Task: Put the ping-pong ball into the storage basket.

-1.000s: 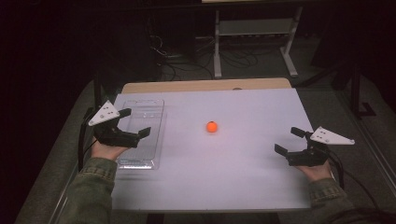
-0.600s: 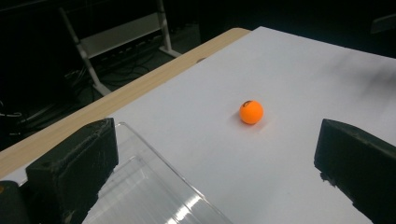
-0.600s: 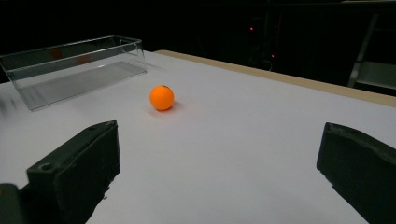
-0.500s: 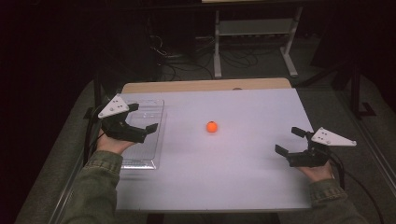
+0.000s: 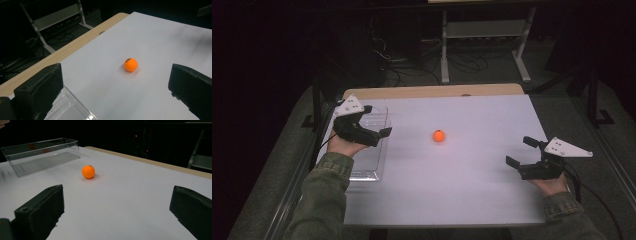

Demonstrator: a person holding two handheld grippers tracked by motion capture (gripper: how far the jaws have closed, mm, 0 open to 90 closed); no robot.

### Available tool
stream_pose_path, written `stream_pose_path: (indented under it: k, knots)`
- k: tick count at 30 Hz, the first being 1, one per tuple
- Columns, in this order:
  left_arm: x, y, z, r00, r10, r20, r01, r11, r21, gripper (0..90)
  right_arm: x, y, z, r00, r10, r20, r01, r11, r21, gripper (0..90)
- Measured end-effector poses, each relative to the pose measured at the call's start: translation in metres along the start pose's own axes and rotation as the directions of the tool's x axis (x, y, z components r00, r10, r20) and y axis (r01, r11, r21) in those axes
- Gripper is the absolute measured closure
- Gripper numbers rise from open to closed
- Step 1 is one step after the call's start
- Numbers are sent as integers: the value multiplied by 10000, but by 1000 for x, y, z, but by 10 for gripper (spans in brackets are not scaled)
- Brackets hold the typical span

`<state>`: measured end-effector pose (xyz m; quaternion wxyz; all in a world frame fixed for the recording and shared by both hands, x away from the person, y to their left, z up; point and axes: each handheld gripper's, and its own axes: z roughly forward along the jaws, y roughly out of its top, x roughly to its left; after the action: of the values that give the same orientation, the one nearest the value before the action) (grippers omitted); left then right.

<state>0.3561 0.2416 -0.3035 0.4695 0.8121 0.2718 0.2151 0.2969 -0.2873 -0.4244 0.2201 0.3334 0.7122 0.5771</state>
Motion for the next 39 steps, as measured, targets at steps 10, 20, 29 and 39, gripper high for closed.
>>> stream_pose_path:
  k: [10,20,29,39]
  knots:
    - [-2,10,13,9994,260,207,-264,9995,200,0,2,-1,1,10000,-72,-25,72,9999,130,0]
    - [3,14,23,9991,366,234,-375,9984,431,0,3,-1,2,9997,-229,-70,230,9995,236,0]
    - [0,21,34,9964,763,367,-792,9933,843,0,2,-1,1,9999,-116,-83,118,9998,154,0]
    - [-2,27,51,9941,928,562,-987,9888,1120,0,2,-1,0,9999,-84,-150,86,9999,130,0]
